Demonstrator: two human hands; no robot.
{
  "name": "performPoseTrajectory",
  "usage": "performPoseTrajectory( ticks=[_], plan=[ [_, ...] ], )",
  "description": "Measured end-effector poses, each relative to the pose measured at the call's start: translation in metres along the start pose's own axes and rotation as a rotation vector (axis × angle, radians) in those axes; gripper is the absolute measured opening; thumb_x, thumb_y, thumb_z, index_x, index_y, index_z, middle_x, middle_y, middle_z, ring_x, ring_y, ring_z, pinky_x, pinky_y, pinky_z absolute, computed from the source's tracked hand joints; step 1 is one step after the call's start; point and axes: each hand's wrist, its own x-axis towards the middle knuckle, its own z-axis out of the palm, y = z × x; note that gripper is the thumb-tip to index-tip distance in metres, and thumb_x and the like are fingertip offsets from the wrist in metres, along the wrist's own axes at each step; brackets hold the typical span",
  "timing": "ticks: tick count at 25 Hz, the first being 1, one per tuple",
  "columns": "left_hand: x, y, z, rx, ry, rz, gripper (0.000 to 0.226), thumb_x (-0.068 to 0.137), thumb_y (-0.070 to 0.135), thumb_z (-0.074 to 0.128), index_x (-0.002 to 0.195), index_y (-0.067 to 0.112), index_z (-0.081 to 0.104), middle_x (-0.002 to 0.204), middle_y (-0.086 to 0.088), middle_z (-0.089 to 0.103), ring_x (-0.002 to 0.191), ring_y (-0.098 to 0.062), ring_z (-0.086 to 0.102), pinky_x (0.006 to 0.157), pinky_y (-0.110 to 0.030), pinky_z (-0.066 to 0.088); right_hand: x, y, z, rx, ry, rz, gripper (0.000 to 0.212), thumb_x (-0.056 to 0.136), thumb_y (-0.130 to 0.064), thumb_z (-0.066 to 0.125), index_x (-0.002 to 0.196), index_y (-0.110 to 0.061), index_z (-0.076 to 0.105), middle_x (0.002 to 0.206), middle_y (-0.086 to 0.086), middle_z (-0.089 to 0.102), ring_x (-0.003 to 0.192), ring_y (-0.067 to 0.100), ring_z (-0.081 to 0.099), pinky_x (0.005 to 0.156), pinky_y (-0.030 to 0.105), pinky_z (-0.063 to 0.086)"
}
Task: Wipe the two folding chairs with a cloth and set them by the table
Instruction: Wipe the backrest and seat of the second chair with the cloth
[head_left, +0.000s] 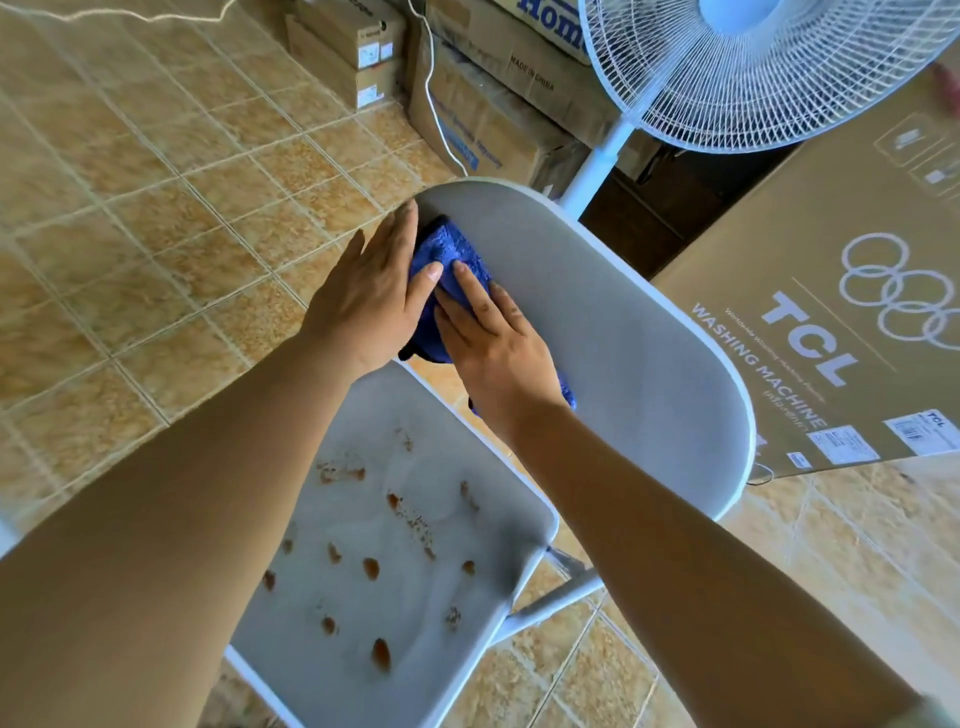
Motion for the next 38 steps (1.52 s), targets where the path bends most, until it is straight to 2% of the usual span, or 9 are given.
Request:
performPoseTrajectory(
  ticks=[3, 8, 13, 17, 24, 29, 32, 36, 38],
  plan=[
    [0.002, 0.0, 0.003, 0.002, -0.008, 0.021, 0.063, 0.102, 0.042, 0.022, 0.153, 0.015, -0.002, 0.162, -0.003, 0.002, 0.148, -0.022, 0.005, 0.118, -0.031, 0.003, -0.032, 0.019, -0.007, 0.074, 0.04, 0.014, 0.044, 0.086, -0.007, 0.046, 0.129, -0.007, 0.058, 0.144, 0.003, 0.048, 0.14, 0.03, 0.033, 0.115, 0.043, 0.029],
    [0.005, -0.001, 0.014, 0.009, 0.006, 0.03, 0.065, 0.101, 0.044, 0.021, 0.153, 0.012, 0.004, 0.161, -0.006, 0.004, 0.148, -0.02, 0.006, 0.12, -0.033, 0.004, -0.045, 0.052, -0.036, 0.125, 0.153, 0.306, 0.053, 0.083, -0.002, 0.059, 0.135, -0.003, 0.049, 0.149, 0.01, 0.04, 0.142, 0.037, 0.024, 0.117, 0.048, 0.023],
    [-0.003, 0.018, 0.011, 0.013, 0.024, 0.056, 0.065, 0.1, 0.045, 0.021, 0.153, 0.012, 0.003, 0.161, -0.006, -0.002, 0.148, -0.021, 0.004, 0.119, -0.034, 0.008, -0.044, 0.028, -0.017, -0.01, 0.026, 0.079, 0.051, 0.091, -0.011, 0.027, 0.138, -0.008, 0.047, 0.151, 0.005, 0.038, 0.144, 0.031, 0.022, 0.118, 0.044, 0.018],
    [-0.019, 0.05, 0.023, -0.001, -0.007, 0.089, 0.064, 0.101, 0.041, 0.026, 0.153, 0.009, 0.005, 0.161, -0.011, -0.004, 0.148, -0.025, 0.005, 0.119, -0.035, 0.008, -0.122, 0.032, -0.012, -0.018, -0.078, 0.005, 0.051, 0.083, -0.015, 0.045, 0.132, -0.01, 0.054, 0.147, 0.001, 0.043, 0.142, 0.029, 0.028, 0.115, 0.045, 0.029],
    [-0.03, 0.064, 0.046, 0.138, -0.022, 0.152, 0.069, 0.099, 0.045, 0.03, 0.151, 0.004, 0.01, 0.16, -0.017, 0.002, 0.143, -0.037, 0.019, 0.117, -0.043, 0.018, -0.151, 0.066, -0.037, 0.158, 0.108, 0.417, 0.069, 0.072, -0.013, 0.071, 0.137, -0.005, 0.048, 0.149, 0.009, 0.04, 0.142, 0.037, 0.021, 0.118, 0.051, 0.017],
    [-0.027, 0.059, 0.045, 0.213, -0.057, 0.179, 0.07, 0.098, 0.046, 0.025, 0.151, 0.004, 0.009, 0.16, -0.018, 0.001, 0.144, -0.038, 0.017, 0.118, -0.046, 0.017, -0.141, 0.038, -0.017, 0.064, 0.037, 0.139, 0.044, 0.094, -0.009, 0.043, 0.137, -0.005, 0.048, 0.149, 0.009, 0.041, 0.141, 0.036, 0.028, 0.114, 0.049, 0.028],
    [-0.025, 0.058, 0.042, 0.247, -0.076, 0.197, 0.07, 0.098, 0.046, 0.022, 0.152, 0.005, 0.005, 0.16, -0.017, -0.002, 0.147, -0.031, 0.008, 0.12, -0.043, 0.008, -0.176, 0.034, -0.016, 0.028, -0.047, 0.046, 0.046, 0.088, -0.013, 0.035, 0.128, -0.007, 0.058, 0.142, 0.005, 0.05, 0.137, 0.032, 0.037, 0.11, 0.046, 0.036],
    [-0.024, 0.054, 0.034, 0.299, -0.094, 0.229, 0.07, 0.098, 0.048, 0.018, 0.152, 0.006, 0.005, 0.16, -0.015, -0.003, 0.149, -0.025, 0.002, 0.12, -0.042, 0.004, -0.208, 0.053, -0.036, 0.14, 0.052, 0.323, 0.054, 0.084, 0.002, 0.047, 0.136, -0.009, 0.05, 0.149, 0.005, 0.041, 0.143, 0.035, 0.023, 0.114, 0.049, 0.028],
    [-0.023, 0.049, 0.03, 0.31, -0.108, 0.248, 0.068, 0.099, 0.048, 0.018, 0.152, 0.007, 0.005, 0.161, -0.013, -0.004, 0.149, -0.023, 0.0, 0.119, -0.041, 0.003, -0.19, 0.064, -0.046, 0.169, 0.163, 0.516, 0.052, 0.082, -0.003, 0.045, 0.133, -0.007, 0.053, 0.146, 0.008, 0.044, 0.141, 0.039, 0.025, 0.113, 0.051, 0.028]
  ],
)
